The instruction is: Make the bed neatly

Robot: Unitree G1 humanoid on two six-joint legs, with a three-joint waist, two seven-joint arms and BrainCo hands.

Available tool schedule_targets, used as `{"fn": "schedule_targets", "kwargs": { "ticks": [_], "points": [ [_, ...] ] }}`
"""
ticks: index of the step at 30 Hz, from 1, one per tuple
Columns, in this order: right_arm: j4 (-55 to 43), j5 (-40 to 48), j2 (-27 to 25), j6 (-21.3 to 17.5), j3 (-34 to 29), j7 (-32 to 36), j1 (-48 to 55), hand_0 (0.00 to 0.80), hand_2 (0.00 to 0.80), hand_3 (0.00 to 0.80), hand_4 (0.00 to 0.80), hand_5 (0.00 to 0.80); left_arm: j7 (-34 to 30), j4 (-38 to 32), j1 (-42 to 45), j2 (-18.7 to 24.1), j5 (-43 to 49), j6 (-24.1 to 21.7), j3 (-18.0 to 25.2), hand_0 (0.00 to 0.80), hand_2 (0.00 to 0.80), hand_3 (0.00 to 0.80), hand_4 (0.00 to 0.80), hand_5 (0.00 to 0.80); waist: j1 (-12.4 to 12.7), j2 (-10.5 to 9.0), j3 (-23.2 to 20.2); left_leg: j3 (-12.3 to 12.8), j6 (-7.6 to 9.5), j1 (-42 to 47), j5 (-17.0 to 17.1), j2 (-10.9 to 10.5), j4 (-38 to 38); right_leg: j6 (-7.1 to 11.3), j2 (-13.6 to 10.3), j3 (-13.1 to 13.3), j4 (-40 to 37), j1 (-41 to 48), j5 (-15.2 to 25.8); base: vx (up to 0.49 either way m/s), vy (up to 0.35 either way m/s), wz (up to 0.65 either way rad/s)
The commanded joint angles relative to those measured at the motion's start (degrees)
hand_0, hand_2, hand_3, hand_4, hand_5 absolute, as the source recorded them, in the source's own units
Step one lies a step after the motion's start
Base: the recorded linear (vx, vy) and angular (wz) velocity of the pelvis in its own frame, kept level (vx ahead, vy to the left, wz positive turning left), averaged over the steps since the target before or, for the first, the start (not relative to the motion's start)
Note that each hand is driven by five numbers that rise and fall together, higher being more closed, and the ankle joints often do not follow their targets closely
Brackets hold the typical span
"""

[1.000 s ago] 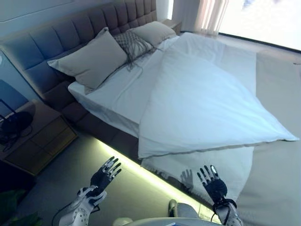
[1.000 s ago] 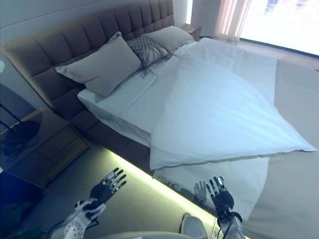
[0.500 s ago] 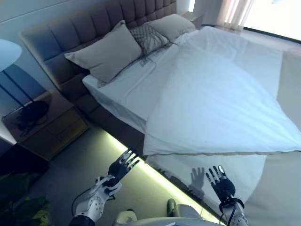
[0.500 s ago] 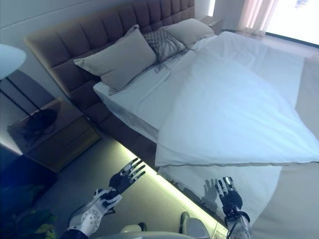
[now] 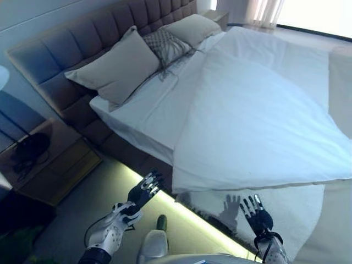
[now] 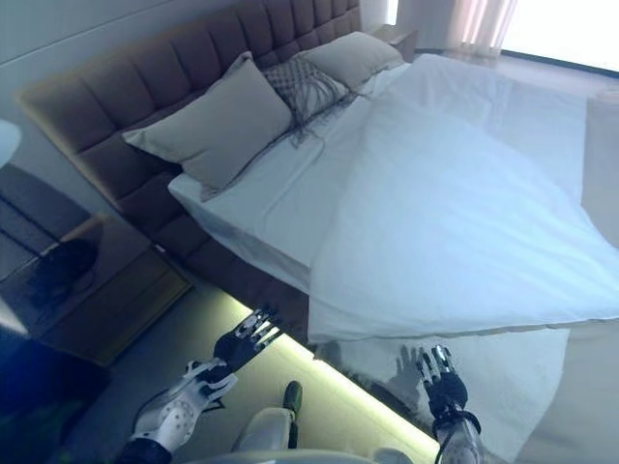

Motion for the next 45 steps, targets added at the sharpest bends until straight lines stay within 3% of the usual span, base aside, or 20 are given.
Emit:
{"fn": "schedule_targets", "kwargs": {
  "ticks": [1, 3, 7, 11, 15, 18, 22, 25, 27, 30, 33, 37, 39, 42, 45],
  "points": [
    [-7.27, -0.66, 1.3, -2.84, 0.5, -1.53, 2.21, 0.0, 0.0, 0.0, 0.0, 0.0, -0.15, -3.87, 1.14, 1.8, 1.88, -2.03, 2.01, 0.0, 0.0, 0.0, 0.0, 0.0, -0.3, 0.03, -4.46, -1.67, 2.16, -6.22, 5.36, -2.47, -1.97, 2.52, -2.02, -4.14, 6.8, 1.84, 19.4, 0.287, 0.288, -0.26],
    [-8.18, -2.83, 2.16, -3.18, 1.32, 0.47, 2.41, 0.0, 0.0, 0.0, 0.0, 0.0, -0.42, -3.88, 1.11, 2.78, 2.35, -3.05, 2.89, 0.0, 0.0, 0.0, 0.0, 0.0, -0.54, 0.49, -4.31, -0.29, 2.73, -4.33, 5.37, -2.64, -3.14, 1.36, -2.06, -6.05, 5.98, -0.83, 19.32, 0.218, 0.141, -0.25],
    [-6.66, -2.38, 1.64, -2.86, 2.79, -0.76, 0.16, 0.0, 0.0, 0.0, 0.0, 0.0, 2.09, -3.63, -0.89, 3.06, -0.18, -4.12, 3.15, 0.0, 0.0, 0.0, 0.0, 0.0, -1.32, 0.49, -3.69, 0.44, 2.56, -2.26, 3.75, -3.61, -2.95, -0.54, -1.27, -9.7, -5.99, -3.39, 17.1, 0.11, -0.022, -0.2],
    [-5.52, -3.34, 0.58, -1.46, 3.09, -0.61, -1.92, 0.0, 0.0, 0.0, 0.0, 0.0, 1.65, -4.91, 1.01, 2.3, -1.48, -3.67, 4.59, 0.0, 0.0, 0.0, 0.0, 0.0, -1.42, 0.64, -2.53, 0.68, 2.0, 0.37, 2.73, -3.18, -3.92, -0.66, 0.98, -11.39, -9.77, -5.73, 17.24, 0.059, -0.064, -0.01],
    [-5.45, -2.6, -0.56, 0.12, 2.15, -0.24, -1.5, 0.0, 0.0, 0.0, 0.0, 0.0, 1.76, -5.59, 3.62, 1.55, -1.72, -3.83, 5.01, 0.0, 0.0, 0.0, 0.0, 0.0, -0.3, -0.58, -2.21, 0.44, 0.11, -1.14, 3.37, -1.46, -3.32, -0.32, 2.63, -12.46, -16.73, -2.84, 15.24, 0.01, -0.133, 0.13],
    [-6.29, -2.56, -1.74, 0.48, 1.95, 0.54, -0.96, 0.0, 0.0, 0.0, 0.0, 0.0, 0.8, -6.54, 5.16, 1.09, -1.98, -4.28, 5.38, 0.0, 0.0, 0.0, 0.0, 0.0, 0.29, -1.69, -1.3, 2.66, -1.46, -4.34, 2.71, 0.31, 0.82, -0.85, 2.57, -13.58, -18.98, -1.62, 15.4, -0.005, -0.059, 0.0],
    [-5.72, -1.28, -2.98, -0.91, 0.9, 0.77, -0.55, 0.0, 0.0, 0.0, 0.0, 0.0, -0.65, -7.31, 6.79, 1.06, -1.46, -4.25, 5.22, 0.0, 0.0, 0.0, 0.0, 0.0, 1.49, -0.82, -0.22, 2.91, -3.5, -6.72, 5.57, 3.75, -0.92, -0.72, 2.41, -13.98, -18.56, 0.09, 13.8, 0.122, 0.075, 0.01],
    [-3.78, -1.39, -2.71, -2.81, -0.28, -0.28, -1.55, 0.0, 0.0, 0.0, 0.0, 0.0, -1.31, -6.01, 5.38, 1.51, -1.03, -3.79, 5.37, 0.0, 0.0, 0.0, 0.0, 0.0, 1.71, -1.13, -1.1, 2.62, -2.08, -6.26, 3.67, 2.51, -0.67, 1.1, -0.23, -13.8, -16.87, 1.33, 12.2, 0.191, 0.153, 0.07],
    [-3.99, -2.35, -2.38, -4.04, -0.81, -2.26, -2.53, 0.0, 0.0, 0.0, 0.0, 0.0, -0.96, -6.58, 4.52, 1.57, -0.18, -3.07, 5.37, 0.0, 0.0, 0.0, 0.0, 0.0, 1.64, -1.35, -1.86, 2.25, -0.02, -6.03, 1.68, 0.46, 1.56, 1.75, -2.41, -13.12, -11.41, 0.15, 13.0, 0.192, 0.182, 0.15],
    [-2.97, -1.98, -0.9, -6.15, -1.62, -4.32, -3.47, 0.0, 0.0, 0.0, 0.0, 0.0, -1.47, -3.74, 3.2, 2.26, 1.06, -4.21, 4.29, 0.0, 0.0, 0.0, 0.0, 0.0, 0.94, -0.76, -2.96, 2.96, 3.55, -3.02, -0.22, -2.33, 1.3, 1.84, -4.96, -11.23, 3.21, -3.06, 19.8, 0.196, 0.23, 0.2],
    [-1.71, -0.34, -0.42, -7.36, -2.4, -6.59, -3.43, 0.0, 0.0, 0.0, 0.0, 0.0, -1.87, -2.62, 1.03, 3.31, 2.09, -3.7, 3.89, 0.0, 0.0, 0.0, 0.0, 0.0, -0.28, 0.58, -3.58, 2.94, 5.02, 0.98, -1.34, -3.17, -0.23, 0.45, -5.04, -11.48, 9.7, -6.73, 22.02, 0.181, 0.133, 0.2],
    [6.05, 0.68, -0.63, -7.44, -4.09, -6.49, -6.82, 0.0, 0.0, 0.0, 0.0, 0.0, -0.51, -1.24, -2.2, 3.99, 1.11, -3.03, 2.53, 0.0, 0.0, 0.0, 0.0, 0.0, -0.95, 0.75, -3.71, 2.33, 4.01, 5.13, -1.83, -3.59, -2.15, -0.44, -5.01, -13.39, 0.52, -7.97, 21.4, 0.141, -0.094, -0.04],
    [7.47, 0.85, -0.6, -6.48, -4.72, -8.19, -7.94, 0.0, 0.0, 0.0, 0.0, 0.0, -0.16, 0.1, -2.92, 3.61, -0.43, -3.57, 2.52, 0.0, 0.0, 0.0, 0.0, 0.0, -2.07, 0.37, -3.53, 2.26, 3.18, 7.09, -2.55, -3.46, -2.88, -0.14, -4.49, -12.88, -6.28, -8.34, 22.31, 0.149, -0.213, -0.1],
    [12.75, 2.83, -0.96, -4.76, -7.01, -7.74, -9.16, 0.0, 0.0, 0.0, 0.0, 0.0, -0.24, 0.53, -3.39, 2.85, -1.66, -3.65, 3.21, 0.0, 0.0, 0.0, 0.0, 0.0, -2.98, -0.14, -3.47, 2.75, 1.7, 8.71, -3.87, -1.9, -2.94, 0.7, -3.17, -12.31, -13.42, -8.02, 22.01, 0.13, -0.212, -0.17],
    [19.09, 2.24, -1.23, -3.91, -9.29, -8.01, -10.09, 0.0, 0.0, 0.0, 0.0, 0.0, 0.57, -0.45, -3.07, 2.11, -2.04, -2.94, 3.55, 0.0, 0.0, 0.0, 0.0, 0.0, -2.09, -0.58, -4.05, 2.65, 0.19, 8.8, -3.13, 0.18, -3.62, 1.4, -1.5, -12.84, -17.72, -5.21, 20.83, 0.119, -0.23, 0.15]
  ]
}}
